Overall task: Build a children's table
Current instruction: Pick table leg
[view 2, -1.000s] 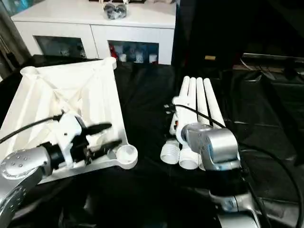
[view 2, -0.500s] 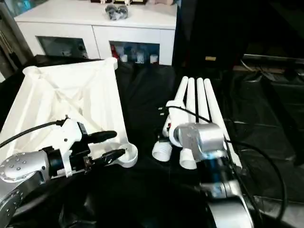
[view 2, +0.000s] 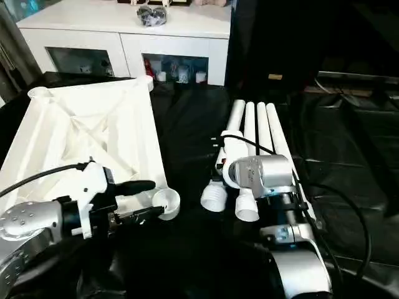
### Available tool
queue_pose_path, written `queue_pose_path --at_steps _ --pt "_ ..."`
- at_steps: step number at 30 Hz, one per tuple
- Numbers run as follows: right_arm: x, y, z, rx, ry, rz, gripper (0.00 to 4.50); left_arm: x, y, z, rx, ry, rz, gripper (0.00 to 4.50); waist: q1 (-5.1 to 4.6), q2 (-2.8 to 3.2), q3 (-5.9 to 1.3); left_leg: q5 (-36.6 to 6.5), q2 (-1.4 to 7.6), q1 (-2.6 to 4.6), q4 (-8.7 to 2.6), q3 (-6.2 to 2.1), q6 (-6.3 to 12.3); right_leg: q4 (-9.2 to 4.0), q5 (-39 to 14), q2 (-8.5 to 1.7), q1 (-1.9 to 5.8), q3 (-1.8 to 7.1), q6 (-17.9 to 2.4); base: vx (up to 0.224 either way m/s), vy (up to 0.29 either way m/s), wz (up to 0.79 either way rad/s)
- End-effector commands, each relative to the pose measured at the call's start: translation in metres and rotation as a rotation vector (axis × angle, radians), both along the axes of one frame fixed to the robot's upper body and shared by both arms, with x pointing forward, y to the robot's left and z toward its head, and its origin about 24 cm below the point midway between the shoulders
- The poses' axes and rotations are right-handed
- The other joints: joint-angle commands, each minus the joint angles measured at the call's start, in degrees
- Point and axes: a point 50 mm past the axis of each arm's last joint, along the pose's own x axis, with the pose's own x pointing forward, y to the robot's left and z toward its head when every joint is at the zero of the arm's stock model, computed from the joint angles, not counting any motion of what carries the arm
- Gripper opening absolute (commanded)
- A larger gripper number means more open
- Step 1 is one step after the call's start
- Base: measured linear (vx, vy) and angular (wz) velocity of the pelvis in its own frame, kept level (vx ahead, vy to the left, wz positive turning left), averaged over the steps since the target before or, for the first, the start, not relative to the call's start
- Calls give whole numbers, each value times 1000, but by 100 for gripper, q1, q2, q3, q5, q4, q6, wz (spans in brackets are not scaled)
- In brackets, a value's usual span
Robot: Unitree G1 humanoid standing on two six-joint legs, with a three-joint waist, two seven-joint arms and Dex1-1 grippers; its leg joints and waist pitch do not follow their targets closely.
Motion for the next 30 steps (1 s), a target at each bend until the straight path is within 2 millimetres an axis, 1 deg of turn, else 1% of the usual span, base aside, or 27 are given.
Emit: queue_pose_path --at_steps 1,2,3,4,5,6,8,9,10,11,12,13,14,15,16,19,20,21,22,23,24,25,26,27,28,29,30 --pt "-3 1 -7 8 38 -1 292 3 -1 1 13 -16 -11 309 30 21 -301 -673 152 -97 -517 23 -237 -457 -1874 -378 308 227 -886 0 0 0" --pt "-2 1 -8 16 42 -8 283 8 1 -2 18 -22 -8 309 31 31 -308 -643 158 -101 -519 18 -238 -449 -1843 -380 314 225 -889 0 0 0" --pt "-1 1 -8 23 44 -18 273 13 3 -4 20 -24 -6 309 35 38 -313 -653 141 -71 -507 45 -233 -472 -1863 -364 280 230 -878 0 0 0" --pt "-1 1 -8 25 44 -21 265 14 4 -4 21 -24 -6 309 38 36 -323 -625 145 -71 -507 43 -238 -457 -1795 -370 293 231 -897 0 0 0" --pt "0 1 -8 34 43 -35 256 16 5 -4 19 -25 -5 309 37 32 -320 -588 151 -95 -516 35 -249 -442 -1729 -376 319 228 -912 0 0 0" --pt "2 -1 -7 52 37 -59 247 19 6 -4 12 -31 -1 309 32 22 -326 -570 158 -97 -515 47 -274 -443 -1713 -384 320 226 -912 0 0 0" --pt "6 -2 -3 114 16 -101 232 24 7 0 -12 -52 8 309 29 23 -332 -531 159 -91 -511 65 -272 -440 -1629 -385 319 231 -946 0 0 0" --pt "7 -3 -1 136 13 -115 232 26 8 1 -27 -62 12 309 33 23 -342 -501 165 -91 -508 63 -276 -426 -1570 -385 328 227 -964 0 0 0" --pt "8 -4 1 153 -4 -121 223 28 8 3 -44 -70 17 309 29 14 -343 -467 169 -95 -506 69 -270 -419 -1489 -382 327 225 -994 0 0 0" --pt "9 -4 2 160 -15 -122 214 29 7 4 -54 -73 19 309 40 21 -345 -481 171 -82 -502 81 -252 -426 -1488 -381 317 224 -1000 0 0 0" --pt "10 -4 4 188 -26 -126 199 31 7 6 -77 -85 32 309 40 18 -349 -458 171 -87 -502 79 -243 -420 -1458 -381 322 221 -1010 0 0 0" --pt "11 -5 9 242 -60 -138 199 34 7 9 -116 -101 50 309 35 26 -352 -421 172 -96 -497 86 -232 -420 -1393 -382 331 221 -1029 0 0 0" --pt "11 -5 9 242 -60 -138 194 34 7 9 -116 -101 50 309 36 29 -359 -381 174 -96 -490 89 -228 -411 -1323 -384 335 223 -1048 0 0 0" --pt "13 -6 14 307 -99 -151 188 38 6 15 -167 -125 79 309 44 33 -367 -324 182 -97 -485 98 -206 -404 -1195 -386 336 225 -1089 0 0 0" --pt "13 -6 14 307 -99 -151 186 38 6 15 -167 -125 79 309 52 28 -371 -292 187 -97 -483 105 -193 -394 -1076 -381 338 220 -1135 0 0 0" --pt "15 -8 19 351 -152 -161 185 42 7 21 -205 -160 128 309 56 24 -374 -239 181 -101 -490 110 -151 -383 -887 -370 359 213 -1179 0 0 0" --pt "16 -9 22 375 -181 -165 185 43 6 25 -224 -171 158 309 47 38 -375 -229 186 -103 -485 116 -147 -383 -838 -371 357 214 -1191 0 0 0" --pt "17 -12 31 442 -264 -160 185 48 2 41 -284 -208 260 309 57 153 -387 -247 198 -92 -471 107 -193 -344 -752 -384 358 214 -1231 0 0 0" --pt "17 -13 34 462 -289 -148 185 52 -1 48 -310 -220 295 309 49 71 -376 -292 215 -107 -466 119 -153 -381 -633 -373 388 215 -1274 0 0 0" --pt "17 -13 34 462 -289 -148 185 52 -1 48 -310 -220 295 309 96 59 -396 -193 201 -83 -456 125 -85 -375 -555 -363 380 213 -1322 0 0 0" --pt "16 -14 35 468 -297 -138 185 54 -2 51 -325 -225 311 309 102 53 -382 -148 183 -113 -461 127 -39 -368 -585 -356 396 215 -1337 0 0 0" --pt "14 -14 38 497 -308 -113 184 61 -6 56 -353 -211 334 309 114 54 -375 -157 186 -115 -466 123 -27 -383 -661 -361 391 213 -1322 0 0 0" --pt "14 -14 38 497 -308 -113 184 61 -6 56 -353 -211 334 309 125 64 -370 -207 177 -96 -454 138 -31 -407 -804 -351 377 213 -1278 0 0 0" --pt "5 -12 47 589 -359 2 184 73 -17 69 -474 -142 357 309 115 -63 -359 -195 175 -130 -474 137 -2 -430 -955 -353 406 213 -1221 0 0 0" --pt "5 -12 47 590 -359 3 184 73 -17 69 -475 -142 357 309 151 -25 -344 -231 145 -131 -457 159 -25 -410 -1029 -333 433 222 -1160 0 0 0" --pt "1 -10 51 621 -381 53 184 76 -21 73 -514 -121 364 309 196 17 -366 -259 190 -55 -438 159 15 -436 -1018 -355 347 229 -1197 0 0 0" --pt "-3 -9 57 649 -429 102 184 79 -24 76 -556 -92 366 309 186 -15 -372 -219 180 -84 -442 160 57 -429 -945 -344 384 227 -1220 0 0 0"
